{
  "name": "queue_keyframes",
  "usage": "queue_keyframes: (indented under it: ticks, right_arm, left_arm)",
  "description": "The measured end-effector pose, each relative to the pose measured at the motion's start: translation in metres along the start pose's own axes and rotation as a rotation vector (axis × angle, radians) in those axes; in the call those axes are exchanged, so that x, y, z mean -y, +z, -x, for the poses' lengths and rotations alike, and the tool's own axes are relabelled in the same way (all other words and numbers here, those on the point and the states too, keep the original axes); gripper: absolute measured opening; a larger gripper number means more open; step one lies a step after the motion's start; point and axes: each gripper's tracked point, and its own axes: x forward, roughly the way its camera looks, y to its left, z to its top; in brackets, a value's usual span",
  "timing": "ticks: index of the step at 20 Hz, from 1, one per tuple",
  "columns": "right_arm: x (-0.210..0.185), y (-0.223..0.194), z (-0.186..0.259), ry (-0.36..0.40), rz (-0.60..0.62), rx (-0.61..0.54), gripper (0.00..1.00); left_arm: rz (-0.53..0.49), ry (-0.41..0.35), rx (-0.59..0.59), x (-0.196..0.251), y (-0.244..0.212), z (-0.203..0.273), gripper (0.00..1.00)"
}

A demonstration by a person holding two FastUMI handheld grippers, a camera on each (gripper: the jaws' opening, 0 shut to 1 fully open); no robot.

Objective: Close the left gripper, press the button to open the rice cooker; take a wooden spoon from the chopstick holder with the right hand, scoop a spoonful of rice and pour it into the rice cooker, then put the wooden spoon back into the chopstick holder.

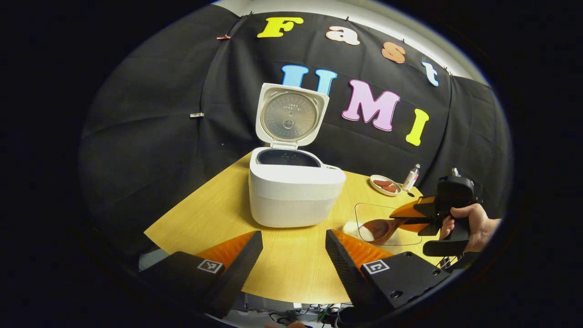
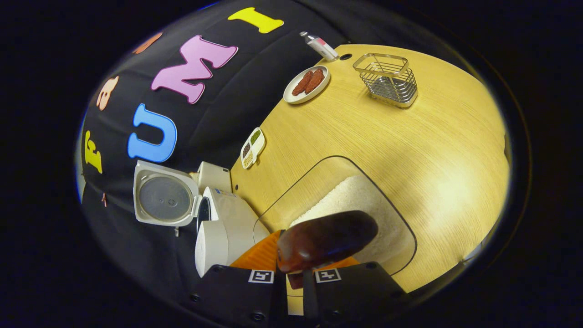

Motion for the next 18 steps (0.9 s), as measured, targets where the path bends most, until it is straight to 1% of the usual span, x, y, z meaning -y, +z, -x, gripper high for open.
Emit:
queue_keyframes:
  ticks: [3, 8, 13, 18]
  right_arm:
    - [-0.008, 0.02, 0.007, 0.022, -0.039, 0.016, 0.18]
    - [-0.034, 0.052, 0.022, 0.071, -0.055, 0.06, 0.18]
    - [-0.08, 0.074, 0.032, 0.153, -0.092, 0.076, 0.18]
    - [-0.136, 0.075, 0.032, 0.229, -0.113, 0.053, 0.18]
  left_arm:
    - [-0.01, -0.003, 0.007, 0.0, 0.003, 0.0, 0.95]
    - [-0.021, -0.016, 0.012, 0.003, 0.003, 0.0, 0.96]
    - [-0.017, -0.02, 0.012, 0.003, 0.002, 0.0, 0.96]
    - [0.0, -0.014, 0.008, 0.001, -0.001, -0.001, 0.96]
